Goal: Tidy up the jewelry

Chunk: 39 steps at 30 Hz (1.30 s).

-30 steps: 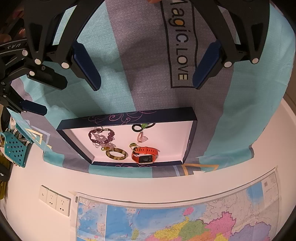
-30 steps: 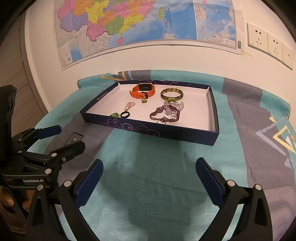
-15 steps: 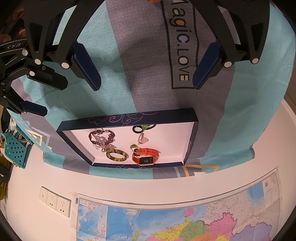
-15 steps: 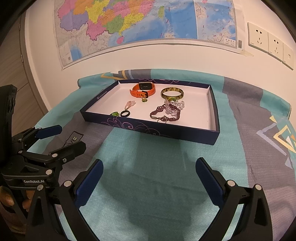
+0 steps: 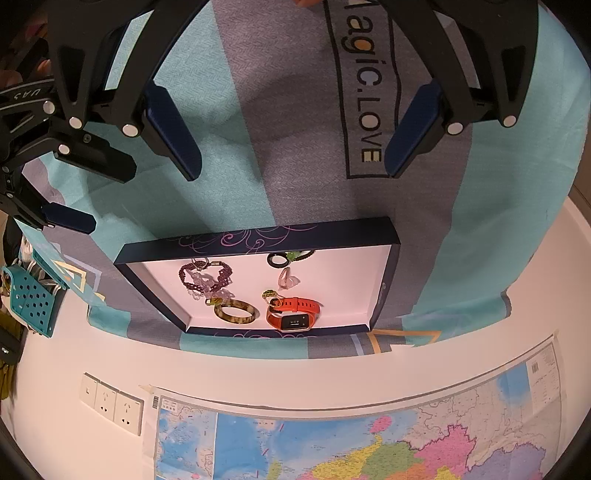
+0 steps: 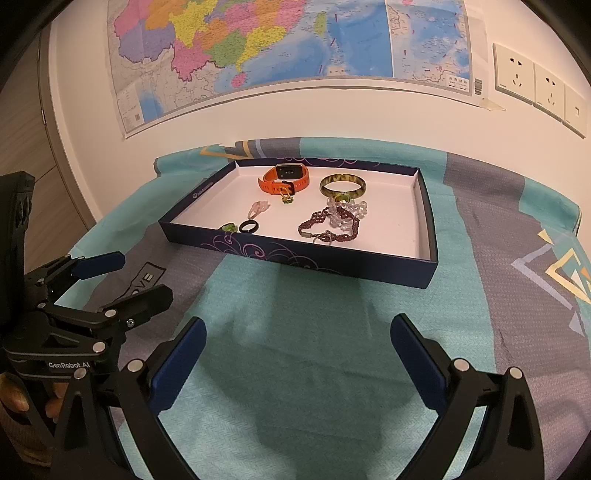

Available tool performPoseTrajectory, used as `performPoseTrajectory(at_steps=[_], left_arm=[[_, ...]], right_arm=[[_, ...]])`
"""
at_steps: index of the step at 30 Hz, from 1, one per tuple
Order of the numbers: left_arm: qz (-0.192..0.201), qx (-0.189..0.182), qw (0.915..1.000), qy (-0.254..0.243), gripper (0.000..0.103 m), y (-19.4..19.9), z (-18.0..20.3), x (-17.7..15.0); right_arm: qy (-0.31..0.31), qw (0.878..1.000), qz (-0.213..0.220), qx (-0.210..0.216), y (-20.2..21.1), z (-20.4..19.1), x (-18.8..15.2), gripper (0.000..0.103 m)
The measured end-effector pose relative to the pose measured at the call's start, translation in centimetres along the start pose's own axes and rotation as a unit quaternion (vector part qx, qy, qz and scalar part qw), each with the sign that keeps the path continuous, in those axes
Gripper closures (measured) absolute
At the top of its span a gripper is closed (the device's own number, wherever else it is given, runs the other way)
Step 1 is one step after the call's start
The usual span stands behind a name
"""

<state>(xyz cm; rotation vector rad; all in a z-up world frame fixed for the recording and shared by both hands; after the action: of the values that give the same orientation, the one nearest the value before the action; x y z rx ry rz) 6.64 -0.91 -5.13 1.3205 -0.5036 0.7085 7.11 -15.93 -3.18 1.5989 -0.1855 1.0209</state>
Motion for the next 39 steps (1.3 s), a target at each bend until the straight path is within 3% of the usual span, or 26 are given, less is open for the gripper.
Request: performPoseTrajectory(at_steps=[39], left_arm=[[-0.004,-0.002,1.0,-0.003,0.005,-0.15,0.15,0.17]], right_arm=[[-0.001,1.0,0.001,0.002,-0.12,0.15,0.18,0.006]])
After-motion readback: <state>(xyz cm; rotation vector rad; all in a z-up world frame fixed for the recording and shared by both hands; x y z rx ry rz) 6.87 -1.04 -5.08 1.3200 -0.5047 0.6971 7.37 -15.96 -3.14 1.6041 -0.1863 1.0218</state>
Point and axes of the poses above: each gripper's, at about its wrist camera, not at the fingertips, and y roughly against the way its jaws point, z to its right, x to its top, the point moved 6 cm from there along -y, roughly the way its jaws point, and after that the axes turned 15 degrees about y, right-handed, at the moved point
